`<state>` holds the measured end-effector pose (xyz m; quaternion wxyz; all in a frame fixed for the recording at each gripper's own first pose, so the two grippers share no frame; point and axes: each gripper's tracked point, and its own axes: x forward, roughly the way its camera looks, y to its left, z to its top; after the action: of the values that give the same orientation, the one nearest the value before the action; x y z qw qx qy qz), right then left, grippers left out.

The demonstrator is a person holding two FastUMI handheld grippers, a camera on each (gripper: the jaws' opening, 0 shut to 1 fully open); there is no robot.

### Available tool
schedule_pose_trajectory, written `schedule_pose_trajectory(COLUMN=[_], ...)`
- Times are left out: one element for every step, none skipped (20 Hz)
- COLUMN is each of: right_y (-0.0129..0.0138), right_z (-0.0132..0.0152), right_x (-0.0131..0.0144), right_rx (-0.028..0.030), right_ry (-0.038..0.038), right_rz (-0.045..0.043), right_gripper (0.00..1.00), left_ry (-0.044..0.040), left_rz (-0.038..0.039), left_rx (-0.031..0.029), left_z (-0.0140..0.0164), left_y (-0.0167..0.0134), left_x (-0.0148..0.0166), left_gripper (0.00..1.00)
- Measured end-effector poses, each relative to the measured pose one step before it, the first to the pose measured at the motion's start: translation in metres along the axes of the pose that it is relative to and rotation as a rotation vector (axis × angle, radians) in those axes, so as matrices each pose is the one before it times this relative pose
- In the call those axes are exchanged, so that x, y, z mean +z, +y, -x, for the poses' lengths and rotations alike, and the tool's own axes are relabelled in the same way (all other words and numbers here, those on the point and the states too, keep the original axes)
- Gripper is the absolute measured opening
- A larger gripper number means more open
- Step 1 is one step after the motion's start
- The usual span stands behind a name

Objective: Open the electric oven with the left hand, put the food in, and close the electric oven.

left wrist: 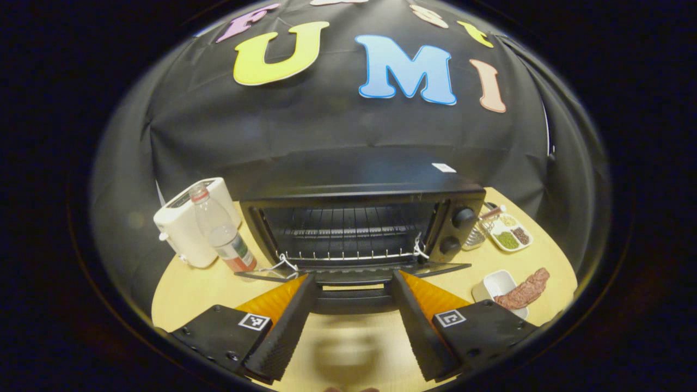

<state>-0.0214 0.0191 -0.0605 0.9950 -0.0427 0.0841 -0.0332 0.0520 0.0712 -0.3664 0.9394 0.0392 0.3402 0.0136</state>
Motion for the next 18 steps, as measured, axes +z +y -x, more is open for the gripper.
schedule_pose_trajectory(right_y=[-0.00190, -0.00096, -0.00098, -0.00077, -0.00001, -0.00076, -0.00054, 0.00159, 0.00135, 0.00129, 0.00207, 0.00168, 0.00201, 0.00156, -0.00032, -0.00231, -0.00360, -0.00406], right_z=[-0.00291, -0.00154, -0.00132, -0.00061, -0.00027, -0.00113, -0.00109, -0.00017, -0.00019, 0.00079, -0.00030, -0.00078, -0.00118, 0.00028, -0.00084, -0.00297, -0.00244, -0.00225], right_x=[-0.00043, -0.00066, 0.00031, -0.00077, -0.00002, -0.00192, -0.00111, -0.00091, -0.00128, -0.00158, -0.00092, -0.00252, -0.00268, -0.00467, -0.00293, -0.00405, -0.00379, -0.00470], right_rx=[0.00231, 0.00168, 0.00039, 0.00277, 0.00117, 0.00121, 0.00113, 0.00257, 0.00296, 0.00413, 0.00449, 0.00637, 0.00998, 0.00914, 0.00694, 0.00449, 0.00230, 0.00719], right_ry=[0.00487, 0.00412, 0.00438, 0.00446, 0.00275, 0.00420, 0.00599, 0.00377, 0.00548, 0.00474, 0.00411, 0.00492, 0.01077, 0.01318, 0.01218, 0.01056, 0.01206, 0.00992], right_rz=[-0.00406, -0.00538, -0.00468, -0.00383, 0.00065, 0.00527, 0.00472, 0.00235, 0.00113, 0.00176, 0.00467, 0.00535, -0.00298, -0.01202, -0.01528, -0.01543, -0.01507, -0.01591], right_gripper=[0.95, 0.95, 0.95, 0.95, 0.95, 0.95, 0.95, 0.95, 0.95, 0.95, 0.95, 0.95, 0.95, 0.95, 0.95, 0.95, 0.95, 0.95], left_ry=[0.00691, 0.01119, 0.00918, 0.00622, 0.00576, 0.00882, 0.01521, 0.01450, 0.01130, 0.01772, 0.01588, -0.00019, -0.01465, -0.01844, -0.02006, -0.02278, -0.03184, -0.03834], left_rz=[-0.00524, -0.00622, -0.00182, 0.00163, 0.00122, 0.00245, -0.00407, -0.00467, 0.00033, 0.00105, -0.00212, -0.00565, -0.00173, 0.00243, 0.00525, 0.00818, 0.01300, 0.01637], left_rx=[-0.00242, -0.00109, -0.00195, -0.00210, -0.00160, -0.00413, -0.00210, -0.00095, -0.00260, -0.00578, 0.00168, 0.00932, 0.00821, 0.00545, 0.00661, 0.00803, 0.00754, 0.00830], left_z=[0.00203, 0.00029, 0.00012, 0.00121, -0.00091, 0.00004, -0.00165, -0.00125, -0.00183, -0.00156, -0.00139, -0.00084, 0.00205, 0.00400, 0.00606, 0.00749, 0.00739, 0.00915], left_y=[-0.00049, -0.00027, -0.00035, 0.00017, 0.00015, -0.00066, -0.00084, -0.00060, -0.00005, -0.00077, 0.00104, 0.00425, 0.00424, 0.00466, 0.00554, 0.00608, 0.00544, 0.00641], left_x=[-0.00714, -0.00874, -0.00689, -0.00650, -0.00562, -0.00716, -0.00764, -0.00849, -0.00711, -0.00952, -0.00654, -0.00151, 0.00473, 0.00730, 0.00916, 0.01157, 0.01534, 0.01719], left_gripper=[0.94, 0.95, 0.95, 0.95, 0.96, 1.00, 1.00, 0.97, 1.00, 0.97, 0.97, 0.97, 0.97, 1.00, 0.98, 1.00, 1.00, 0.97])
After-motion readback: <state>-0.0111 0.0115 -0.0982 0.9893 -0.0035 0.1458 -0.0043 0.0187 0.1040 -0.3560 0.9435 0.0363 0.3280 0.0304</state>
